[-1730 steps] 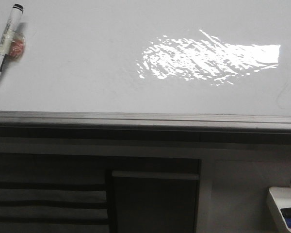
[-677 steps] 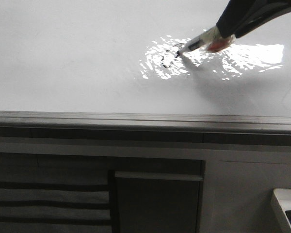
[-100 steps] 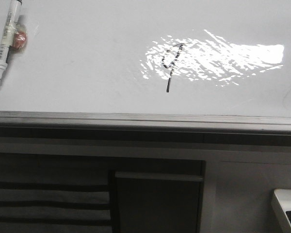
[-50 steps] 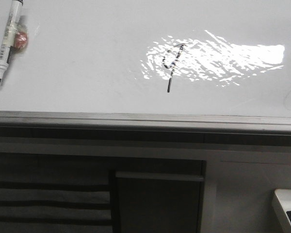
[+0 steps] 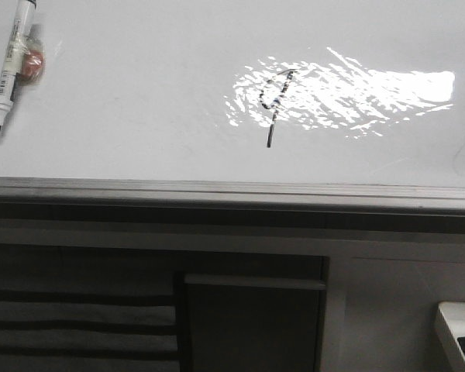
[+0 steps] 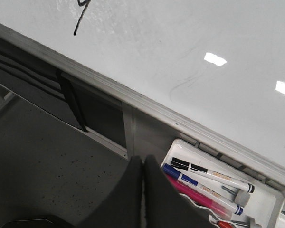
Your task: Write number 9 on whiteboard
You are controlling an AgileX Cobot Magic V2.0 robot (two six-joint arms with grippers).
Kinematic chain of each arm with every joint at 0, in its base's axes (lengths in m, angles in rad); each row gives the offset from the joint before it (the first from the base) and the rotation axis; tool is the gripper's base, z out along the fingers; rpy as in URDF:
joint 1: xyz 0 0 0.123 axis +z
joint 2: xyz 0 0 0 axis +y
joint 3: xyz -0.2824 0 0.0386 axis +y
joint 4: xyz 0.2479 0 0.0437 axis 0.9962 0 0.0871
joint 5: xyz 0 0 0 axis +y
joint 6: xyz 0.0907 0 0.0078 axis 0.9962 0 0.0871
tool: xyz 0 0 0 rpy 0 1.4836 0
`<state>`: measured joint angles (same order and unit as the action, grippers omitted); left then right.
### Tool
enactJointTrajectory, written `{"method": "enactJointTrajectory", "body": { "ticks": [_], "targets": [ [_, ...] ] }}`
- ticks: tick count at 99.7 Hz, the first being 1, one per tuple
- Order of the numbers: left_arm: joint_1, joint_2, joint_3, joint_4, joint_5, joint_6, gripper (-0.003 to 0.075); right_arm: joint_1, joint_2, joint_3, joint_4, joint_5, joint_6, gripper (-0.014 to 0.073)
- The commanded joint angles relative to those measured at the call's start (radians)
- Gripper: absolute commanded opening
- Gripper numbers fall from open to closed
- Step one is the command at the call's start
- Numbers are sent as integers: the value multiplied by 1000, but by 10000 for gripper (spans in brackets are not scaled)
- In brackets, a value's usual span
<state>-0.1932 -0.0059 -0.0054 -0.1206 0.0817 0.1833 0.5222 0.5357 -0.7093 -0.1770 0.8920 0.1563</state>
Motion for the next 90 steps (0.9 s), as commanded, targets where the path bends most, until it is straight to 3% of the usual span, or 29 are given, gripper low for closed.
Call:
{"method": "enactJointTrajectory", "body": {
  "ticks": [1,38,45,56,71,90],
  "targets": [
    [3,-26,28,-6,-82,-5,-20,-8,3,-25,-23,-54,1,-72],
    [3,-26,28,-6,-82,-5,-20,-8,-22,-17,-23,-63,1,-72],
    [3,-26,28,-6,-82,-5,-20,-49,-65,12,-26,-86,1,-72],
    [3,-26,28,-6,-82,-5,-20,-164,-175,137,9,-277,13,-72],
    [3,-26,28,-6,-82,-5,-20,-344,-370,412,46,-662,15,-72],
    [3,-26,28,-6,-82,-5,-20,-479,-508,664,131,-919,19,-72]
  ]
}}
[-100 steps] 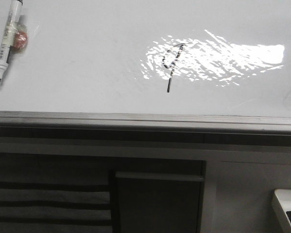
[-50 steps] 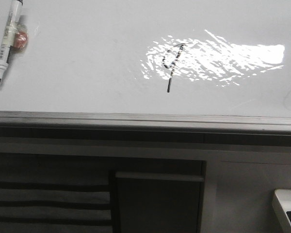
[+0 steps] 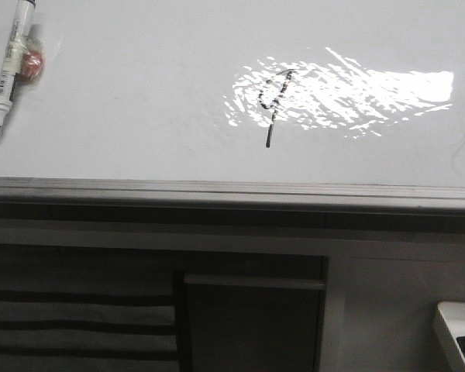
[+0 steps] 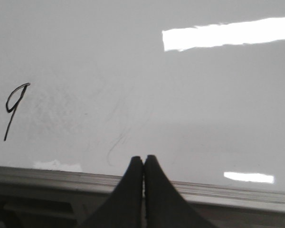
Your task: Write number 9 on whiteboard
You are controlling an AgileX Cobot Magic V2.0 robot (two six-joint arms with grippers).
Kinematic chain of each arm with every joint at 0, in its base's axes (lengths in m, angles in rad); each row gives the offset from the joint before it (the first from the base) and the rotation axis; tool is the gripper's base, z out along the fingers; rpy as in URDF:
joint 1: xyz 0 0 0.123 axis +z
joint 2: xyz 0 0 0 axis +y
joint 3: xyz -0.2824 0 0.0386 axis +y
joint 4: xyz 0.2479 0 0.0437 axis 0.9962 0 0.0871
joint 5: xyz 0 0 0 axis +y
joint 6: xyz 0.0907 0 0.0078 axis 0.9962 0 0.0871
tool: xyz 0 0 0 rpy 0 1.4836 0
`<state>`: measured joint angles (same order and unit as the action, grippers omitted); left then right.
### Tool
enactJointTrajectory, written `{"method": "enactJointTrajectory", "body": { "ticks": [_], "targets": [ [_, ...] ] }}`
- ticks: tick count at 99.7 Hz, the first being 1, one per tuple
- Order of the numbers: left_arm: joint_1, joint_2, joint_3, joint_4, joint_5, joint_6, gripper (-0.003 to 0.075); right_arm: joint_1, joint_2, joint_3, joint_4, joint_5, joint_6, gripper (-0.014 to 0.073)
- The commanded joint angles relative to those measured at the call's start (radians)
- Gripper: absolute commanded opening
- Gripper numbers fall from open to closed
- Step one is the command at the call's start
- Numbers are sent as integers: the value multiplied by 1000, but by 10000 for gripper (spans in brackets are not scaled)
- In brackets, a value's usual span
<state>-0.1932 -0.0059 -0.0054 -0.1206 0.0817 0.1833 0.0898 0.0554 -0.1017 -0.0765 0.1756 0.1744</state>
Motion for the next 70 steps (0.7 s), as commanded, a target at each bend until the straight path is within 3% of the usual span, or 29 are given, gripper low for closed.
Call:
{"method": "enactJointTrajectory", "body": {
  "ticks": [1,14,70],
  "targets": [
    [3,-26,28,-6,-82,-5,-20,-49,-30,62,30,-208,1,-72],
    [3,-26,28,-6,-82,-5,-20,-69,-74,143,30,-250,1,-72],
    [3,-26,28,-6,-82,-5,-20,-71,-84,140,35,-220,1,-72]
  ]
}}
